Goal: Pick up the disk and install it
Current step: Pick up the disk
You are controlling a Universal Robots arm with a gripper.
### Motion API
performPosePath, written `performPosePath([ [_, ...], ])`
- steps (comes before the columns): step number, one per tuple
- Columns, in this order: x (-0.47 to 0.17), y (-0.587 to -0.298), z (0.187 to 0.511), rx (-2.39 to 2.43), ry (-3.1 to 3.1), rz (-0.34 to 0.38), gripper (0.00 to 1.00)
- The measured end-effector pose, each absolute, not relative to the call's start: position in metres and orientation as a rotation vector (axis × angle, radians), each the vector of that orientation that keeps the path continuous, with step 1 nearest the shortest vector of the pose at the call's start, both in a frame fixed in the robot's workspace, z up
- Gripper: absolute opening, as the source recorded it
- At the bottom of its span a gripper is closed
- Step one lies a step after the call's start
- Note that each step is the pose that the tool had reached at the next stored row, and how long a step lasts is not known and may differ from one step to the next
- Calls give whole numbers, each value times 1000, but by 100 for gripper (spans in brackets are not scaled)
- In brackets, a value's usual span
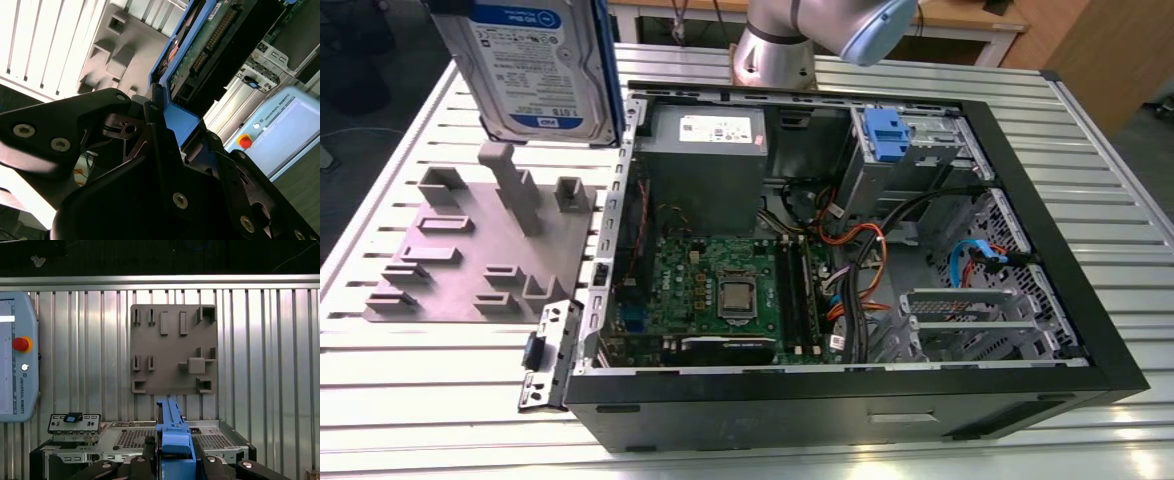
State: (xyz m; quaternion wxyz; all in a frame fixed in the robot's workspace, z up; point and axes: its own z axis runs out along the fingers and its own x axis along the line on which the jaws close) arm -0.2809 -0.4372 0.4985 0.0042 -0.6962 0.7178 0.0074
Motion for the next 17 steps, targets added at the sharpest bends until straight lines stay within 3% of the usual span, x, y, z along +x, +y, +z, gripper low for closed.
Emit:
performPosePath([
  [17,-272,-437,498,-2181,2249,23,37],
])
